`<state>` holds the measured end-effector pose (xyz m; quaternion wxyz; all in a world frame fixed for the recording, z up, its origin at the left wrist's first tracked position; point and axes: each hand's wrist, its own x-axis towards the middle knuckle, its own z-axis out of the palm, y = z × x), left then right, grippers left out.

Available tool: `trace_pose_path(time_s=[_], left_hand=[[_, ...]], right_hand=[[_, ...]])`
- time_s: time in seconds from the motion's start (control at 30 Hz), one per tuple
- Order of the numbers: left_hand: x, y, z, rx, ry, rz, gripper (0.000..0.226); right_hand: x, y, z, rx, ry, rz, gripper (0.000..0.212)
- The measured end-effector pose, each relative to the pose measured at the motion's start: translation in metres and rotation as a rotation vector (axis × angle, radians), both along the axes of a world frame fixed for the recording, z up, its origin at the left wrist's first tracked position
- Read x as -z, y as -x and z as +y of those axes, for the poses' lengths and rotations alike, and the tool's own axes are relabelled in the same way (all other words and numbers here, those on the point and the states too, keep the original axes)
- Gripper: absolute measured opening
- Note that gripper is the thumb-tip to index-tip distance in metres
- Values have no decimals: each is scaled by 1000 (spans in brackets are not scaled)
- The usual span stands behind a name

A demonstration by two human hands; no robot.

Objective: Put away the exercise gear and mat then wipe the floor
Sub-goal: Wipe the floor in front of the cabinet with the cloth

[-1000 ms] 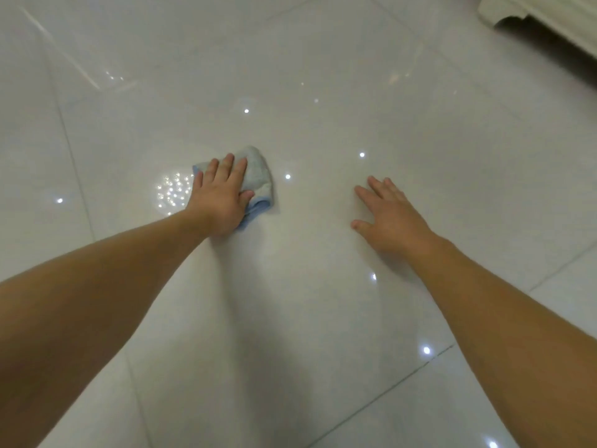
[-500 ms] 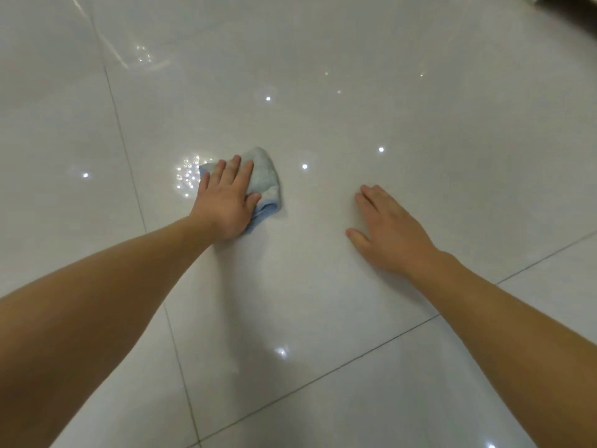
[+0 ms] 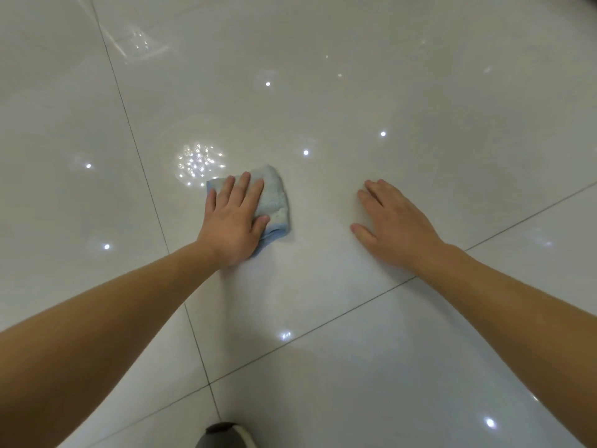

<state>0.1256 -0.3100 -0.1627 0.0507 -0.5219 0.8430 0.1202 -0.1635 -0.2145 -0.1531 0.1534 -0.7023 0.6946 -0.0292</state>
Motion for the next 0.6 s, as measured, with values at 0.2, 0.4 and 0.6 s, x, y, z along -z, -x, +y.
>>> trace_pose_path(time_s=[0.2,0.4,0.6], left_hand=[[-1,3,44,66,-29,9,78],[-1,6,66,128,-52,-6,74],[-2,11,89,237,-38,7,70]], right_hand=[[-1,2,21,-71,-20,2,74],[-2,4,24,-72,-39,-8,73],[-5,10,41,-73,-25,-2,71]])
